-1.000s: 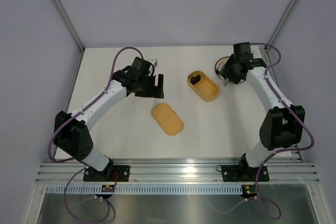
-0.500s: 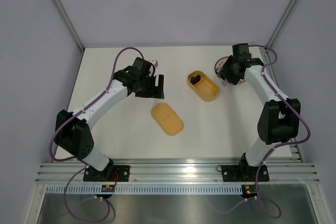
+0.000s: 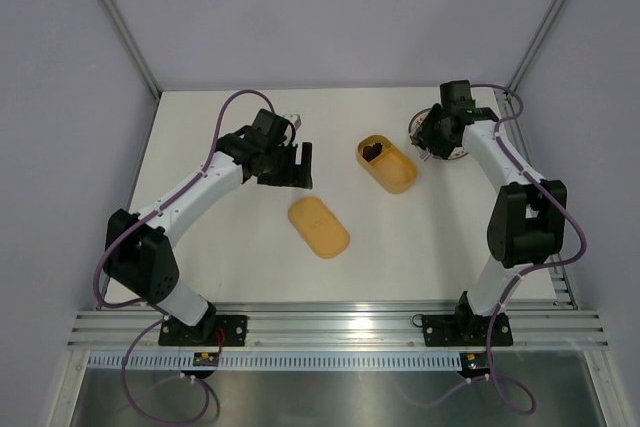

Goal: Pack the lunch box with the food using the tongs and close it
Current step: Pick up the fake food from the plate.

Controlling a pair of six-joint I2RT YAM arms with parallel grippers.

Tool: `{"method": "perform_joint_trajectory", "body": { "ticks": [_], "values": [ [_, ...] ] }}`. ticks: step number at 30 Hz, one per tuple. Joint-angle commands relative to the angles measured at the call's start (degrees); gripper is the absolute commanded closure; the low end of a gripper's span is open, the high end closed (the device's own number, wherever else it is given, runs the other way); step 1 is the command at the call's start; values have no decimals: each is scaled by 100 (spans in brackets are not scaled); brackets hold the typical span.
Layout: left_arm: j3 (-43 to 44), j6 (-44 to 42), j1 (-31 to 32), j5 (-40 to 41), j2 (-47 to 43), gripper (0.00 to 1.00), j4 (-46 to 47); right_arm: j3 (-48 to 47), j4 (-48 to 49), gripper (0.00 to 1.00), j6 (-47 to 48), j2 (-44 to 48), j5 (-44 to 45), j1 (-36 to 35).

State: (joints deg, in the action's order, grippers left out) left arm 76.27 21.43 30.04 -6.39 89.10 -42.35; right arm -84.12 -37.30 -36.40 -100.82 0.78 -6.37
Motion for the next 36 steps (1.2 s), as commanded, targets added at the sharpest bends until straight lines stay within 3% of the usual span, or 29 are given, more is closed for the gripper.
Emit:
{"method": "perform_joint_trajectory", "body": {
  "ticks": [1,14,23,36],
  "values": [
    [248,-86,-34,68,11,19,113,-281,153,41,46,-78,-51,39],
    [274,-95,-33,77,-7,19,69,-395,293,44,81,-342,-350,171],
    [248,-95,-34,68,-24,19,77,-272,338,65,125,-158,-333,171],
    [204,-78,-34,42,-42,19,113,-245,144,73,300,264,-192,180]
  ]
}}
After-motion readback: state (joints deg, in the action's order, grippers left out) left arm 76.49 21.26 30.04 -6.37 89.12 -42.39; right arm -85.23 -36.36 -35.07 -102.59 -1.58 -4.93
